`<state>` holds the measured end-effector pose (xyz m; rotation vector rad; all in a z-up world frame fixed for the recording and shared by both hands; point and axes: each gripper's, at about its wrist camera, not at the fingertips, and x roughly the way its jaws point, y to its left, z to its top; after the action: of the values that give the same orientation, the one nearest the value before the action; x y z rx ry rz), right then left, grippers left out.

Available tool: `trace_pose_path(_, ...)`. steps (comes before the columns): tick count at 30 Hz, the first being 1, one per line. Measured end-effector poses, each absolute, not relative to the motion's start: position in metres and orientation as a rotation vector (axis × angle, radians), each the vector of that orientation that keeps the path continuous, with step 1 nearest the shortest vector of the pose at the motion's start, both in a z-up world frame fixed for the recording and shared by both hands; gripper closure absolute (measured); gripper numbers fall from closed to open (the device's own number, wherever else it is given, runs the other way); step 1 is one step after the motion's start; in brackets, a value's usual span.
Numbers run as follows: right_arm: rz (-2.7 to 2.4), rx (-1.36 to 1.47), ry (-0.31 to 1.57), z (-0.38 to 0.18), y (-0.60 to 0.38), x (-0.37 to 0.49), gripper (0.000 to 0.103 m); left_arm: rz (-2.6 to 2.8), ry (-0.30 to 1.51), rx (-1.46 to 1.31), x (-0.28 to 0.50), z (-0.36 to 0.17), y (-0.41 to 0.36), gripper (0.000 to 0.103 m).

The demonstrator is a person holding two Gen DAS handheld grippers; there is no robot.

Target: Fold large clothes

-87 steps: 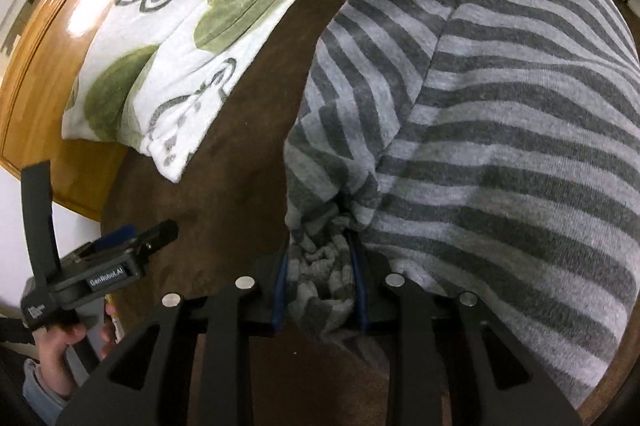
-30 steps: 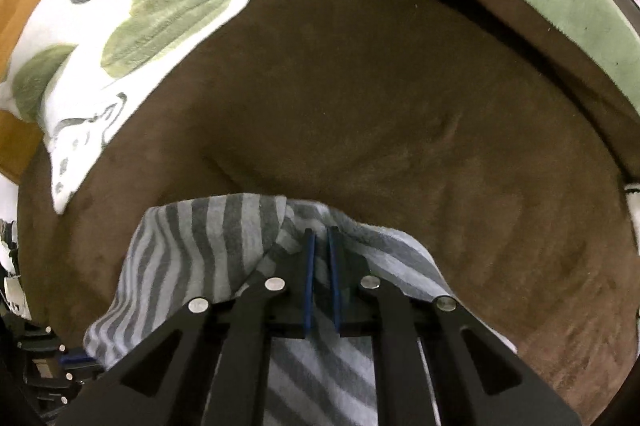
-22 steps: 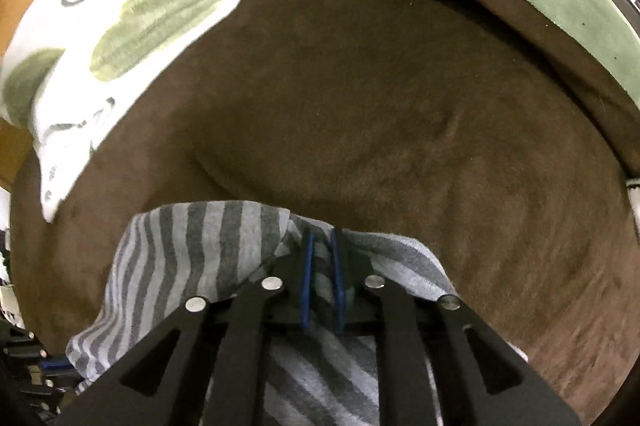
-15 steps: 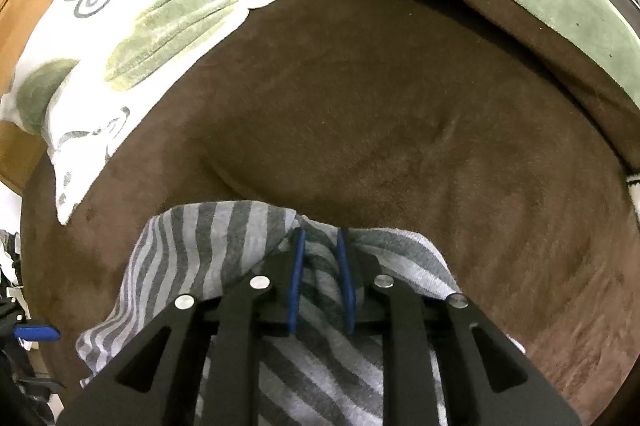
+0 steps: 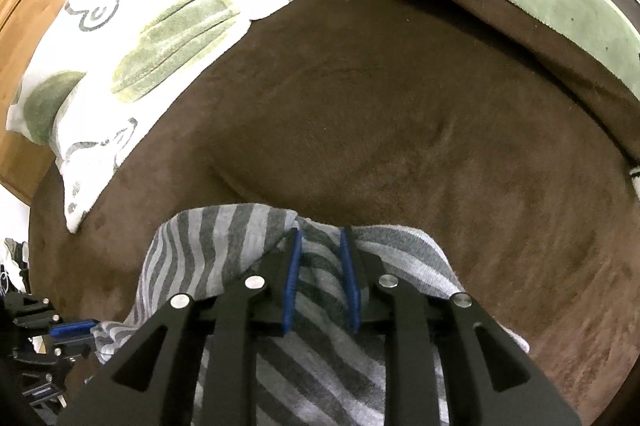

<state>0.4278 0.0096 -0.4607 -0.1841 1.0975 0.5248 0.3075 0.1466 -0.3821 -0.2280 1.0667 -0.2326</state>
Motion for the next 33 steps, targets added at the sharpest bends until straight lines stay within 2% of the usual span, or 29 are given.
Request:
trace_pose_path(14, 0.518, -0.171, 1.088, -0.458, 0.013, 0.426, 0.077, -0.164, 1.088, -0.259, 0.305, -0.397, 0.152, 0.09)
trace_pose_path(16, 0.511, -0.16, 1.065, -0.452, 0.01, 0.421, 0.068, -0.182, 1.076, -0.248, 0.304, -0.389, 0.153, 0.081)
trace_pose_path(17, 0.509, -0.153, 1.047, -0.446, 0.007, 0.417, 0.063, -0.178, 1.074, -0.229, 0.304, -0.382, 0.154, 0.06)
trace_pose_path(18, 0.501, -0.147, 1.031, -0.44, 0.006, 0.413, 0.054, -0.165, 1.077, -0.21, 0.304, -0.378, 0.155, 0.034)
trace_pose_path(20, 0.504, -0.13, 1.009, -0.428, 0.0, 0.404, 0.047, -0.135, 1.062, -0.146, 0.303, -0.363, 0.158, 0.022)
trace_pose_path(21, 0.503, -0.122, 1.002, -0.421, -0.003, 0.397, 0.037, -0.142, 1.056, -0.135, 0.304, -0.358, 0.159, 0.021)
trace_pose_path(22, 0.485, -0.117, 0.99, -0.416, -0.006, 0.391, 0.031, -0.145, 1.059, -0.124, 0.306, -0.352, 0.161, 0.02)
trace_pose_path(23, 0.479, -0.114, 0.98, -0.409, -0.011, 0.383, 0.03, -0.133, 1.069, -0.111, 0.309, -0.346, 0.163, 0.017)
trace_pose_path(26, 0.468, -0.062, 0.982, -0.396, -0.029, 0.36, 0.028, -0.145, 1.082, -0.111, 0.318, -0.335, 0.167, 0.015)
trace_pose_path(28, 0.442, -0.001, 0.987, -0.391, -0.046, 0.342, 0.019, -0.154, 1.084, -0.107, 0.325, -0.331, 0.167, 0.013)
trace_pose_path(30, 0.401, 0.064, 1.002, -0.392, -0.064, 0.326, 0.014, -0.178, 1.094, -0.121, 0.335, -0.329, 0.166, 0.012)
trace_pose_path(33, 0.351, 0.224, 1.035, -0.404, -0.096, 0.305, 0.013, -0.223, 1.126, -0.166, 0.354, -0.339, 0.163, 0.011)
